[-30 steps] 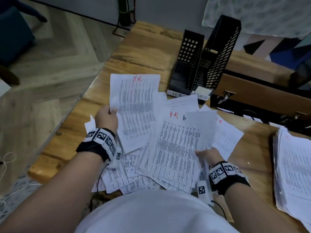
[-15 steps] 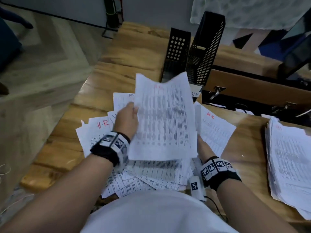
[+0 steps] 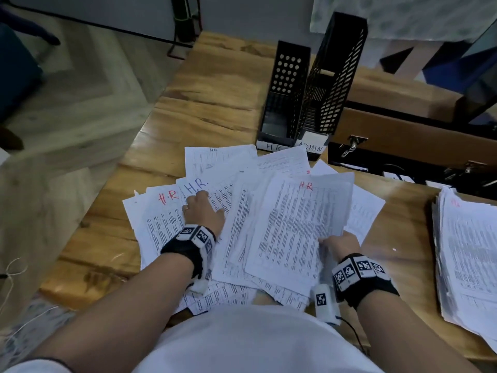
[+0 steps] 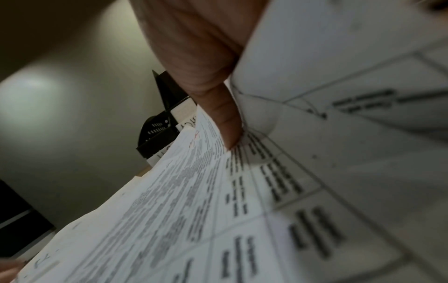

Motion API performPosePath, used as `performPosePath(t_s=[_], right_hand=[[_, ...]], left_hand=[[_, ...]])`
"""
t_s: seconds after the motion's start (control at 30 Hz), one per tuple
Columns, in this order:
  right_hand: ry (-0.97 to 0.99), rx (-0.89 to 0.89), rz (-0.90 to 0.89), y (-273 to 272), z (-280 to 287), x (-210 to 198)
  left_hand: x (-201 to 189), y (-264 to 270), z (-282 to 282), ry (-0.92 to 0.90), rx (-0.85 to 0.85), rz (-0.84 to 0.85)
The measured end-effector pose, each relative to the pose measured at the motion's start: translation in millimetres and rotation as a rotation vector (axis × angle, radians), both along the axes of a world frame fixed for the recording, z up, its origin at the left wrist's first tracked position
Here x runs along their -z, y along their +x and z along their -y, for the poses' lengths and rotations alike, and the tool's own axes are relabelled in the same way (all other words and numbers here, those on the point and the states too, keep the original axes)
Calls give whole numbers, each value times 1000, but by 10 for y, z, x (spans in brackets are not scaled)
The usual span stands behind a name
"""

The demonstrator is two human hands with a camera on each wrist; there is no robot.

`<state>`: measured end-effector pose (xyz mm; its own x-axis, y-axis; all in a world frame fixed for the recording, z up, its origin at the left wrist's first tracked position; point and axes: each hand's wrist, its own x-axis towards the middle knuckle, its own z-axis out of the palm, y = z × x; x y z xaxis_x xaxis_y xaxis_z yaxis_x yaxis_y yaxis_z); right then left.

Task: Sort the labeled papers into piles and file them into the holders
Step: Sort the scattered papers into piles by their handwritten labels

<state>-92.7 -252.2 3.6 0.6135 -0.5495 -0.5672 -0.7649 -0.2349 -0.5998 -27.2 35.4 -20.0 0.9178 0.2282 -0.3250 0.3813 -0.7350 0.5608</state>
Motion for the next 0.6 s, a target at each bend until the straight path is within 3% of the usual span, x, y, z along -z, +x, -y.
performPosePath(t_s=[0.1, 0.2, 0.33, 0.47, 0.6], right_hand=[[80, 17, 33, 10, 31, -10], [189, -7, 45, 25, -84, -30], [225, -61, 50, 14, -161, -32], [272, -50, 119, -85, -135, -94], [381, -33, 211, -90, -199, -242]], left_hand=[[-57, -9, 39, -273, -18, -85], [-173, -100, 209, -339, 135, -209], [-331, -298, 399, -549, 174, -179], [-320, -355, 432, -658, 196, -186], [-321, -384, 434, -664, 109, -217]])
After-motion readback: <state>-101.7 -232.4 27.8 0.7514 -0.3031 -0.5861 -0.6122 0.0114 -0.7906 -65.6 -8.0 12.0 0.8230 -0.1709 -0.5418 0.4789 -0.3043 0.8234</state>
